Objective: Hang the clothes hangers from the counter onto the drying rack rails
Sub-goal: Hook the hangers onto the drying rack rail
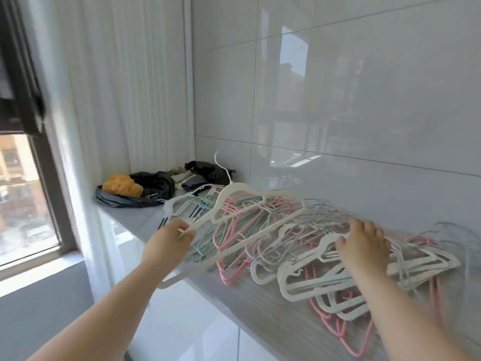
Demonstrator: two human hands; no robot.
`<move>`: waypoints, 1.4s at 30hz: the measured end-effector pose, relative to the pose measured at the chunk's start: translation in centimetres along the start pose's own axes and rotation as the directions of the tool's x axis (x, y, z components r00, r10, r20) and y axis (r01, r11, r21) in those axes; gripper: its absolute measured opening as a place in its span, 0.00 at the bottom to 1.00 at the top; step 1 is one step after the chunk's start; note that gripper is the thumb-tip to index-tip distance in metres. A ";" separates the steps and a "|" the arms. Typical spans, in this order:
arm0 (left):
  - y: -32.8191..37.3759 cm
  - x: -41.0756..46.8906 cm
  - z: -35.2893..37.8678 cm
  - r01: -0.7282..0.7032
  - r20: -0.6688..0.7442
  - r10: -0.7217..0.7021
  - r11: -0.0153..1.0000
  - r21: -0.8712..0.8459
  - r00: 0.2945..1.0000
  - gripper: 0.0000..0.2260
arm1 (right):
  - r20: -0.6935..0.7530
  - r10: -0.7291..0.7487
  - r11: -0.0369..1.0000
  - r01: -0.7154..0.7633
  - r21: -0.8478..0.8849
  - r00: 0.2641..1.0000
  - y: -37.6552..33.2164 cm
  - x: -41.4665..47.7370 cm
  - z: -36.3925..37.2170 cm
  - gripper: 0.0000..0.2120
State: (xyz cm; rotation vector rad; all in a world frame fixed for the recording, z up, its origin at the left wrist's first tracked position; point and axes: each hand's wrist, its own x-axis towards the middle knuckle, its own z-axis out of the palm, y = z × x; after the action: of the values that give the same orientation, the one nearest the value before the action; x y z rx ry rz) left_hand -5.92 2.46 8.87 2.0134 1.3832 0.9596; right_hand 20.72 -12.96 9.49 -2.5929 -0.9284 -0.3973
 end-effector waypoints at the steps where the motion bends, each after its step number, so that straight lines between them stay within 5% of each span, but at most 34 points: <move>1: -0.6 -0.6 -1.6 0.006 -0.006 -0.006 1.000 0.012 1.000 0.06 | -0.026 -0.065 0.997 0.066 0.031 0.998 -2.0 -0.5 -0.4 0.23; 5: -4.1 -4.3 -9.6 0.048 -0.060 -0.042 0.995 0.089 0.997 0.09 | -0.142 -0.360 0.889 0.385 0.248 0.922 -11.3 -4.2 -1.8 0.23; 9: -8.9 -10.6 -19.2 0.127 -0.183 -0.104 0.985 0.119 0.978 0.10 | -0.146 -0.712 0.633 0.718 0.288 0.686 -21.8 -11.1 -3.2 0.26; 16: -17.0 -25.3 -35.3 0.313 -0.474 -0.236 0.946 0.090 0.849 0.12 | -0.332 -0.882 0.242 0.925 0.294 0.336 -36.8 -26.6 -6.0 0.25; 21: -20.2 -37.5 -43.3 0.446 -0.643 -0.310 0.893 0.056 0.701 0.13 | -0.404 -0.910 -0.051 0.940 0.336 0.095 -44.7 -40.3 -10.0 0.21; 24: -21.5 -45.2 -47.1 0.518 -0.758 -0.348 0.856 -0.015 0.553 0.09 | -0.315 -0.949 -0.159 0.869 0.469 -0.003 -47.8 -49.3 -13.7 0.17; 28: -22.5 -55.2 -52.0 0.613 -0.856 -0.367 0.786 -0.077 0.363 0.11 | -0.391 -0.901 -0.374 0.792 0.482 -0.187 -52.2 -60.8 -17.2 0.17; 34: -23.9 -66.2 -59.1 0.720 -0.912 -0.392 0.667 -0.193 0.118 0.11 | -0.483 -0.807 -0.574 0.644 0.505 -0.341 -57.5 -75.7 -22.5 0.15; 42: -26.3 -76.1 -72.1 0.770 -0.943 -0.331 0.590 -0.242 -0.043 0.09 | -0.501 -0.746 -0.666 0.513 0.542 -0.438 -65.1 -93.7 -30.6 0.12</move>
State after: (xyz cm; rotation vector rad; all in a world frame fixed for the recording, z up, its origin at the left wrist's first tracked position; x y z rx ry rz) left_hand -95.24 -58.25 13.97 0.4160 2.9452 1.6217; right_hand -95.86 -30.62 17.11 -0.0775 -2.6505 0.1742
